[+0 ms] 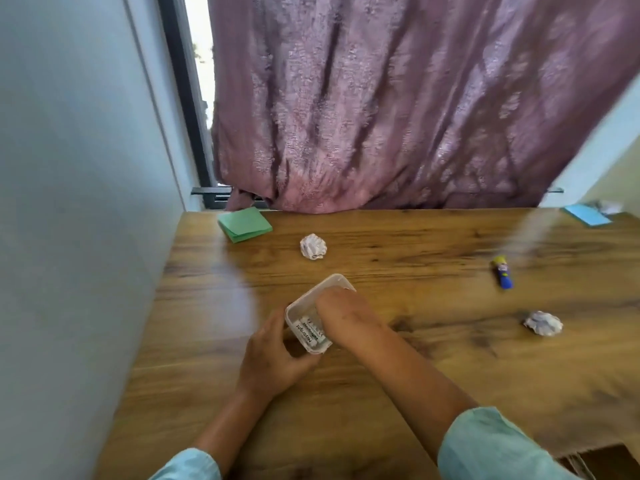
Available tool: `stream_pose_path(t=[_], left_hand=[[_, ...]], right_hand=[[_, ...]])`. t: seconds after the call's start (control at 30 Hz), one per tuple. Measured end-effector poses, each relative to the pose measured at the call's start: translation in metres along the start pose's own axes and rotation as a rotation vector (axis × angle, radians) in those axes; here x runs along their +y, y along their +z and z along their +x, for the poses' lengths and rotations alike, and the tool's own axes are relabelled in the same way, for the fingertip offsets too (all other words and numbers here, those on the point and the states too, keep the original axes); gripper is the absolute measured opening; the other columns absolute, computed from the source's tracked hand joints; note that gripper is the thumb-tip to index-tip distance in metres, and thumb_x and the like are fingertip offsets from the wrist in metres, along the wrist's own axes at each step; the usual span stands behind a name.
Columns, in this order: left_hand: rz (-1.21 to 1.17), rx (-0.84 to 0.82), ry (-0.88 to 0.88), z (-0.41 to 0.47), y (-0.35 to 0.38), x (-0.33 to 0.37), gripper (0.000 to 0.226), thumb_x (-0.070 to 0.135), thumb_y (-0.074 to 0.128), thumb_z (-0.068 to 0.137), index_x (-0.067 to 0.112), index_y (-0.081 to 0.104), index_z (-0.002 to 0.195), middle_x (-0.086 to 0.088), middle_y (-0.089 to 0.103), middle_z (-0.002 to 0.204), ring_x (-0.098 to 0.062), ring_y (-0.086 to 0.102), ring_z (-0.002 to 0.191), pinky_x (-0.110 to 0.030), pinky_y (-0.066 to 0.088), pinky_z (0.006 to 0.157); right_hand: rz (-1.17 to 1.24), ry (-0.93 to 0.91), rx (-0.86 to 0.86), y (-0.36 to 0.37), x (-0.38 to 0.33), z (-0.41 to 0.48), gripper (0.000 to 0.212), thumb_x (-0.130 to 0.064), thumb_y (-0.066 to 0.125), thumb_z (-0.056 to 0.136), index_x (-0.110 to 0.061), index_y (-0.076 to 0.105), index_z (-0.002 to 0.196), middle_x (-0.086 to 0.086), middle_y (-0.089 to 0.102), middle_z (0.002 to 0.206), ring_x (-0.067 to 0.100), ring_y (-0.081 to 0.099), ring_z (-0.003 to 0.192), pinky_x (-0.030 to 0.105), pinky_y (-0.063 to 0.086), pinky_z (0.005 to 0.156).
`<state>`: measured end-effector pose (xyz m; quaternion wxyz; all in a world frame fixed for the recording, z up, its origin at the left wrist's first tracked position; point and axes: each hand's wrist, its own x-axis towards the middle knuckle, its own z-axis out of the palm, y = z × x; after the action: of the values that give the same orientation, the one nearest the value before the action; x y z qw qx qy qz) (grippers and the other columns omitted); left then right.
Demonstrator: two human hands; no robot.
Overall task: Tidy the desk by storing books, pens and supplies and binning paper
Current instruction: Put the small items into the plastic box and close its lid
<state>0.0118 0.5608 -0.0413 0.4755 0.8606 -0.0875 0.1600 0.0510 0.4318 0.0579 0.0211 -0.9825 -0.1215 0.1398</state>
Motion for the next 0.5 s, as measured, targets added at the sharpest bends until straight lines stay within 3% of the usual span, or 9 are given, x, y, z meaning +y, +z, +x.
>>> stream_pose_path(t=[0.1, 0.23, 0.4, 0.5], left_hand=[[-0.075, -0.033, -0.004, -0.022, 0.024, 0.021, 0.059, 0.051, 0.078, 0.054, 0.029, 0.057, 0.105, 0.016, 0.066, 0.092, 0.002, 0.063, 0.084, -0.030, 0.055, 0.068], [-0.101, -0.134, 0.043, -0.056, 0.057, 0.057, 0.058, 0.053, 0.078, 0.050, 0.041, 0.051, 0.100, 0.022, 0.065, 0.086, 0.003, 0.063, 0.080, -0.028, 0.054, 0.067], [-0.185, -0.276, 0.057, -0.115, 0.098, 0.114, 0.058, 0.057, 0.076, 0.048, 0.040, 0.051, 0.097, 0.020, 0.068, 0.082, 0.003, 0.065, 0.077, -0.028, 0.055, 0.066], [-0.255, -0.373, 0.109, -0.143, 0.122, 0.145, 0.064, 0.055, 0.078, 0.051, 0.032, 0.055, 0.106, 0.020, 0.068, 0.091, 0.001, 0.065, 0.085, -0.029, 0.054, 0.071]], right_hand=[[0.060, 0.004, 0.024, 0.006, 0.022, -0.039, 0.023, -0.004, 0.046, 0.094, -0.001, 0.063, 0.109, 0.015, 0.064, 0.112, 0.030, 0.060, 0.104, 0.033, 0.043, 0.076], [0.129, 0.161, -0.036, 0.031, 0.060, -0.093, 0.031, -0.007, 0.034, 0.098, -0.005, 0.060, 0.115, 0.009, 0.064, 0.116, 0.022, 0.059, 0.106, 0.027, 0.037, 0.073], [0.107, 0.315, -0.173, 0.047, 0.105, -0.175, 0.017, -0.010, 0.054, 0.092, -0.009, 0.065, 0.105, 0.002, 0.067, 0.107, 0.017, 0.060, 0.093, 0.026, 0.040, 0.071], [0.106, 0.425, -0.158, 0.048, 0.124, -0.232, 0.028, -0.007, 0.052, 0.091, -0.014, 0.066, 0.115, -0.005, 0.067, 0.108, 0.010, 0.061, 0.106, 0.021, 0.038, 0.071]])
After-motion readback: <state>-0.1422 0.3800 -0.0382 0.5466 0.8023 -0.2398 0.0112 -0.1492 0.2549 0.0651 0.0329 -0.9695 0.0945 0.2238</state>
